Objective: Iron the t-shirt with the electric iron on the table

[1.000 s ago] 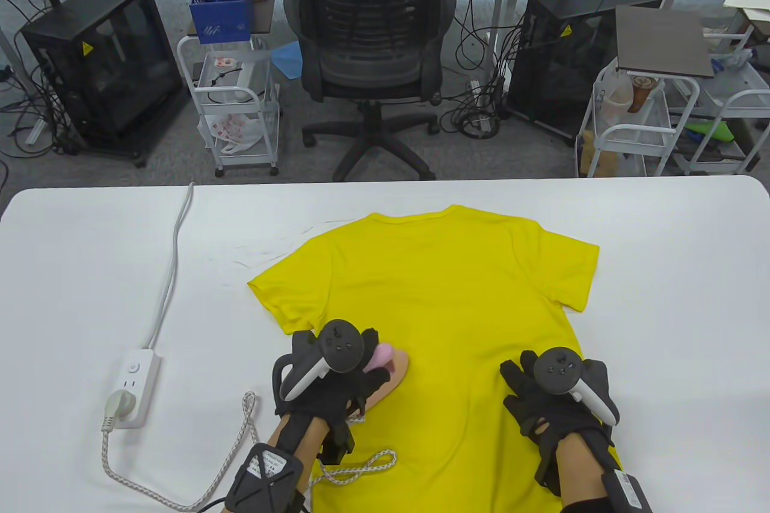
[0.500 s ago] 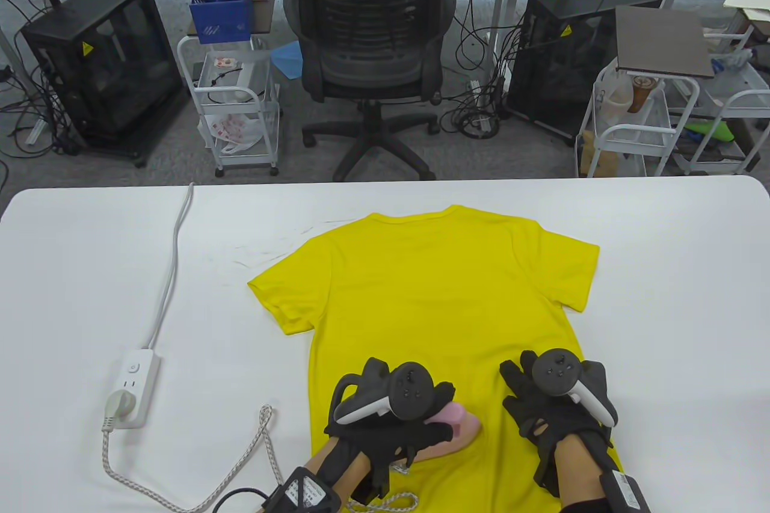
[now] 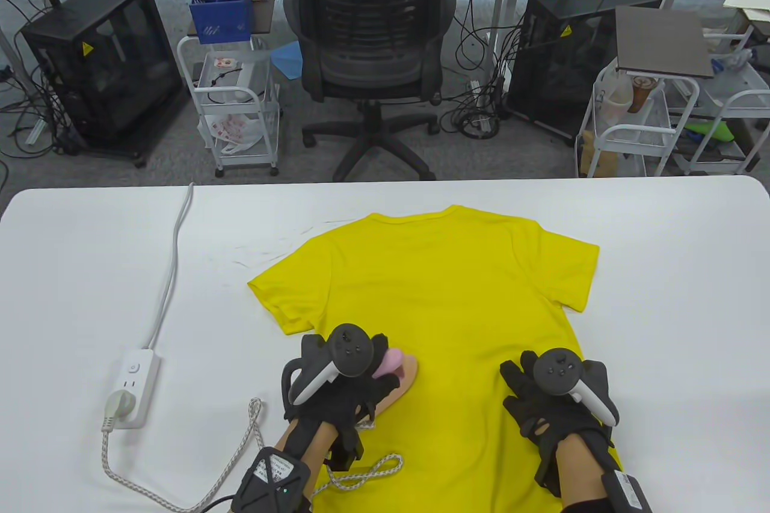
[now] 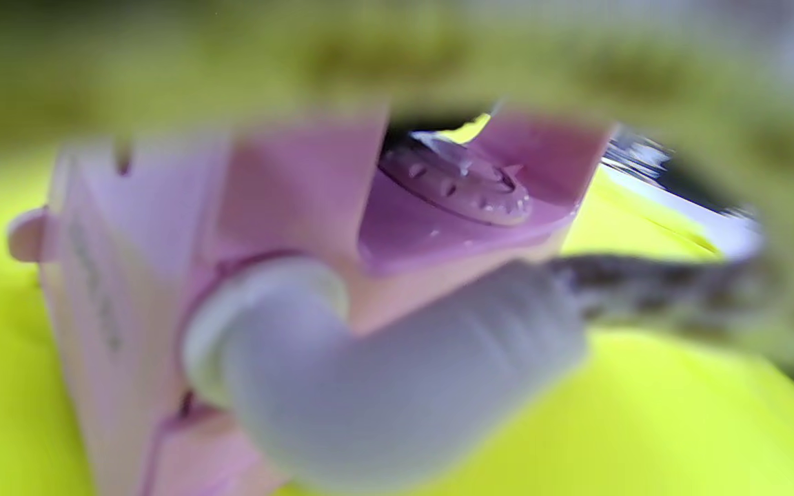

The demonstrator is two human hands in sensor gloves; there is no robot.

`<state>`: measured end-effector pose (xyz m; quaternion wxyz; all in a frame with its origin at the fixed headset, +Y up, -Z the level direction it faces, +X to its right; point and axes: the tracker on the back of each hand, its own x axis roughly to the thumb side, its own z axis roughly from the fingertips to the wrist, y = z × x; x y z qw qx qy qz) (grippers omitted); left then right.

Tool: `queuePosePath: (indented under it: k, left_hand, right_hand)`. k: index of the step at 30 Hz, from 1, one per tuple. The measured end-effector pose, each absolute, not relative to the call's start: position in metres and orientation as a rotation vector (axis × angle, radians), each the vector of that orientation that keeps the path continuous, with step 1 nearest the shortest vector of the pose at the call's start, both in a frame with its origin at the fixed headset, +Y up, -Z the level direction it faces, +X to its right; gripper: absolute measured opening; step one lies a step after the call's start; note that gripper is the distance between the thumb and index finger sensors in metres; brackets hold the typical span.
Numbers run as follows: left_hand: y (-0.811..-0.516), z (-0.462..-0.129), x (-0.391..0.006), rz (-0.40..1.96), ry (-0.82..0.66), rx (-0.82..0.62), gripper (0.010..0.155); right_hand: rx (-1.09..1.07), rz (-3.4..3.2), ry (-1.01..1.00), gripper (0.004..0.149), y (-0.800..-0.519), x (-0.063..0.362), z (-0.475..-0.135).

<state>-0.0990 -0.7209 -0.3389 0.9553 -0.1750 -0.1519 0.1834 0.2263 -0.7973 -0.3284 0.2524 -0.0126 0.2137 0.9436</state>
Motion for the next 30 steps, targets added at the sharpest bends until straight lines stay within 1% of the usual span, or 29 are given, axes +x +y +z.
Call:
queuePosePath:
  k: [1, 2, 4, 8, 10, 12, 14, 15, 20, 22, 24, 27, 30]
  left_hand:
    - [-0.722, -0.333, -0.085, 0.369, -0.397, -0.395, 0.074]
    - [-0.722, -0.331, -0.081, 0.364, -0.42, -0.403, 0.074]
    - [-0.722, -0.311, -0.049, 0.299, -0.591, -0.422, 0.074]
    - [-0.72, -0.285, -0.019, 0.211, -0.768, -0.414, 0.073]
    - [-0.718, -0.282, -0.019, 0.185, -0.749, -0.385, 0.073]
    - [-0.718, -0.287, -0.024, 0.179, -0.71, -0.364, 0.072]
    - [-0.716, -0.298, -0.036, 0.159, -0.594, -0.293, 0.073]
    - [-0.716, -0.304, -0.042, 0.152, -0.549, -0.28, 0.073]
    - [-0.719, -0.339, -0.097, 0.185, -0.203, -0.226, 0.075]
    - [-0.719, -0.346, -0.115, 0.236, -0.122, -0.239, 0.075]
    - [-0.72, -0.349, -0.125, 0.297, -0.107, -0.261, 0.075]
    - [-0.72, -0.349, -0.124, 0.342, -0.18, -0.287, 0.075]
    - [-0.721, -0.341, -0.101, 0.374, -0.346, -0.37, 0.074]
  right_hand:
    - [-0.035, 2.572, 0.58, 0.063, -0.797, 0.226, -0.328]
    - [-0.035, 2.573, 0.58, 0.063, -0.797, 0.226, -0.328]
    - [-0.035, 2.57, 0.577, 0.063, -0.797, 0.226, -0.328]
    - [-0.036, 2.575, 0.576, 0.063, -0.798, 0.226, -0.328]
    - [-0.036, 2.575, 0.575, 0.063, -0.798, 0.226, -0.328]
    - [-0.035, 2.576, 0.574, 0.063, -0.798, 0.226, -0.328]
    - [-0.034, 2.575, 0.574, 0.063, -0.798, 0.226, -0.328]
    - [-0.034, 2.575, 0.574, 0.063, -0.798, 0.226, -0.328]
    - [-0.031, 2.573, 0.576, 0.063, -0.798, 0.227, -0.328]
    - [-0.031, 2.571, 0.577, 0.063, -0.798, 0.227, -0.328]
    - [-0.031, 2.572, 0.577, 0.063, -0.798, 0.227, -0.328]
    - [-0.033, 2.572, 0.577, 0.063, -0.798, 0.227, -0.328]
    - [-0.036, 2.575, 0.579, 0.063, -0.798, 0.226, -0.328]
